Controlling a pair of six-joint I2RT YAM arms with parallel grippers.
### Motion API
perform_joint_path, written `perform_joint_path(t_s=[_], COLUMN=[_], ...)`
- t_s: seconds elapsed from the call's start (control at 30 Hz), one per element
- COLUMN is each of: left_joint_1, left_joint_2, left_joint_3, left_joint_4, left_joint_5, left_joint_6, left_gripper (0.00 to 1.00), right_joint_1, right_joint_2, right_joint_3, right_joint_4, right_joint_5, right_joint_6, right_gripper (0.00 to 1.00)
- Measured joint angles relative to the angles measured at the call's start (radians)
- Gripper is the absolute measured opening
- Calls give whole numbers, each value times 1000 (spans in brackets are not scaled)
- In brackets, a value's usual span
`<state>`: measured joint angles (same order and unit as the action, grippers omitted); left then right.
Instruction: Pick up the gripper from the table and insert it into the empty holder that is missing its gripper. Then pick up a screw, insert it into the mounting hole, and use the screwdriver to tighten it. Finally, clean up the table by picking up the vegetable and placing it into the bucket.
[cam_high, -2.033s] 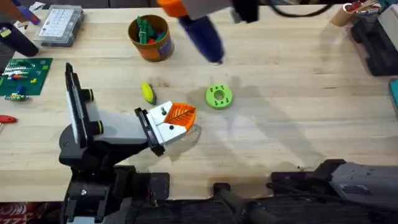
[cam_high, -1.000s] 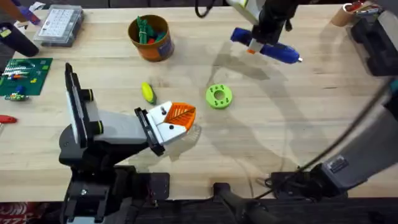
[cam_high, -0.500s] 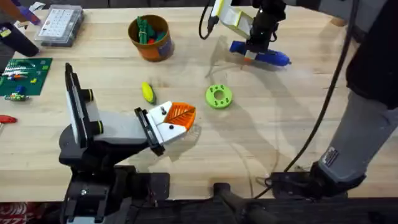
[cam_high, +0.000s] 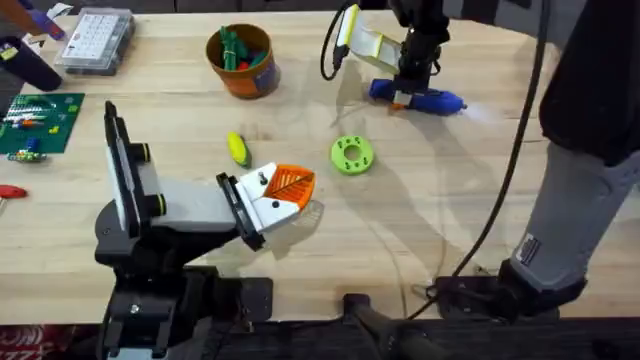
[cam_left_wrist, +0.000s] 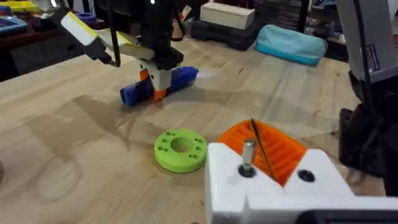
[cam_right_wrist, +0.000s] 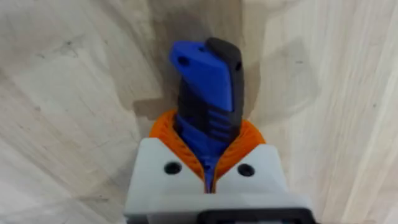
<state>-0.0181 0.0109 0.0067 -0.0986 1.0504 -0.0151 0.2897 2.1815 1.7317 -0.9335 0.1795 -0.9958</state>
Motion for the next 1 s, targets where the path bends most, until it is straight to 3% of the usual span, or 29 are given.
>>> perform_joint_path(t_s=[0.27, 0.3, 0.33, 0.37, 0.5, 0.53, 0.57, 0.8, 1.0], left_joint_1=[0, 0, 0, 0, 0, 0, 0, 0, 0], left_joint_2=[0, 0, 0, 0, 0, 0, 0, 0, 0], left_joint_3=[0, 0, 0, 0, 0, 0, 0, 0, 0], left_joint_4=[0, 0, 0, 0, 0, 0, 0, 0, 5], left_joint_5=[0, 0, 0, -1, 0, 0, 0, 0, -19], left_joint_6=[0, 0, 1, 3, 0, -1, -2, -2, -2], left_gripper=[5, 5, 41, 142, 773, 923, 967, 986, 986], right_joint_1=[11, 12, 13, 13, 16, 17, 18, 19, 27], right_joint_2=[0, 0, -2, -6, -24, -31, -41, -220, -400], right_joint_3=[1, 1, 3, 3, 3, 3, 3, 3, 6], right_joint_4=[-14, -15, -16, -15, -16, -17, -17, -61, -98], right_joint_5=[8, 9, 14, 15, 14, 14, 14, -66, -118], right_joint_6=[0, 7, 9, 15, 61, 77, 91, 174, 375], right_gripper=[32, 88, 243, 393, 953, 984, 992, 997, 997])
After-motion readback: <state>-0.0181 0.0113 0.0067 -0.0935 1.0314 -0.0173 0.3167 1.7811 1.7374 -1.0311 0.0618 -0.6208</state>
